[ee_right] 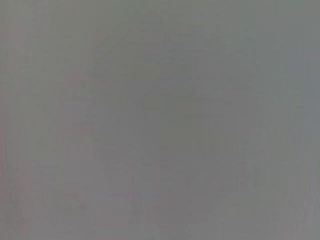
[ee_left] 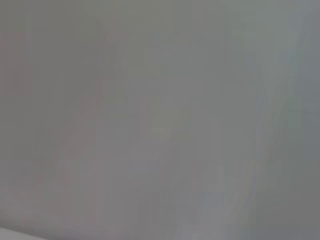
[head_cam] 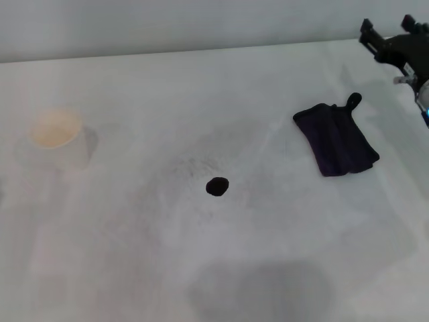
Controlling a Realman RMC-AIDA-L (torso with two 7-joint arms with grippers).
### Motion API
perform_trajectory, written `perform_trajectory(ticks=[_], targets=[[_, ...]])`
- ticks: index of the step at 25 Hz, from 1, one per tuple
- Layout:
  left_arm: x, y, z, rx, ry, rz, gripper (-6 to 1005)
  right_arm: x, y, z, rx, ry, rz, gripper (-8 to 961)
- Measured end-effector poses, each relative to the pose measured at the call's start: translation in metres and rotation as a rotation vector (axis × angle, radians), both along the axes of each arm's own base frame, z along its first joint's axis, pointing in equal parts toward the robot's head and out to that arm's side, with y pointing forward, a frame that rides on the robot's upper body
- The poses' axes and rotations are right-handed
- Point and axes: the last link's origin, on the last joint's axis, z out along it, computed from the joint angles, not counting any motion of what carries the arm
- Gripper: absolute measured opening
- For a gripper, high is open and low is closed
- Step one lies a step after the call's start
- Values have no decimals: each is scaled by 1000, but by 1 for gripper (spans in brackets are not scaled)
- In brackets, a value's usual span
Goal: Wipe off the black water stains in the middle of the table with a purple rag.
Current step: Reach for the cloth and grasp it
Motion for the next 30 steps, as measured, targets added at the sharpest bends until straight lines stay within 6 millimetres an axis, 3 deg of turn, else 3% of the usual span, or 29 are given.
perform_trajectory(ticks=[5, 11, 18, 24, 30], targets=[[-2, 15, 6, 23, 5, 26, 893, -1, 1, -15, -114, -35, -7, 873], [-3, 36, 7, 9, 31, 59, 893, -1, 27, -10, -271, -87, -113, 874], [-2, 45, 7, 3, 80, 68, 893, -43, 53, 3, -294, -273, -152, 872], [-5, 45, 10, 15, 80, 87, 893, -77, 60, 0, -378, -196, -22, 871], [-8, 44, 13, 32, 84, 104, 893, -95, 61, -3, -589, -185, -9, 869]])
